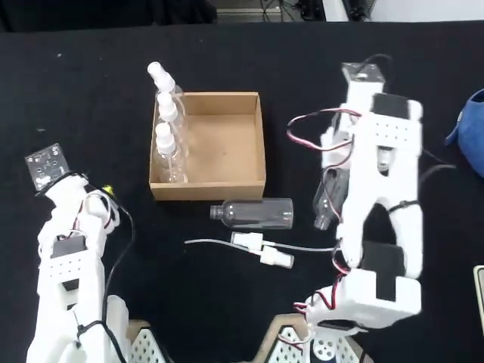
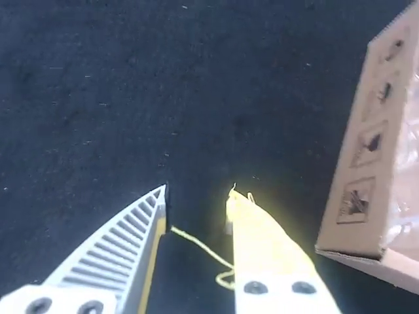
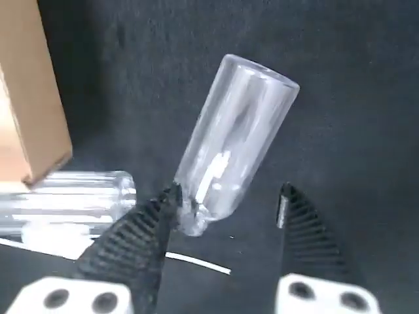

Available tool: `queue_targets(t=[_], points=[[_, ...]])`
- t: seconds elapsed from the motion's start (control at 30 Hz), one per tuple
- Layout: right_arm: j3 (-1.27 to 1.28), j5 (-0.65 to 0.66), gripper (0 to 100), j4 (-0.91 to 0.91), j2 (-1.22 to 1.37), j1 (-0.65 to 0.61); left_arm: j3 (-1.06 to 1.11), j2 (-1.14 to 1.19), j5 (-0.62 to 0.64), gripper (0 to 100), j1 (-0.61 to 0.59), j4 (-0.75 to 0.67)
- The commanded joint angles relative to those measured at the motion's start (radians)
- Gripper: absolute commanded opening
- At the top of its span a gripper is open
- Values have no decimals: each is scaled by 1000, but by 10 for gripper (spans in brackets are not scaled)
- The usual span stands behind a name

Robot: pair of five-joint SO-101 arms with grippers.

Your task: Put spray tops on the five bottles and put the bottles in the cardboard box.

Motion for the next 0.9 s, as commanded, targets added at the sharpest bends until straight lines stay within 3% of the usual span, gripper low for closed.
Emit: queue_targets(t=[0.0, 0.23, 0.7, 0.77, 0.87], points=[[13, -54, 223, -75, 21, -26, -8, -28, 9, 30, 36, -14], [116, -95, 226, -213, 82, -23, -8, -28, 8, 30, 35, -15], [128, -44, 282, -233, 229, -28, -8, -28, 8, 30, 38, -12], [128, -12, 217, -227, 228, -23, -8, -28, 8, 30, 38, -12], [128, 23, 38, -232, 205, 23, -8, -28, 8, 30, 36, -12]])
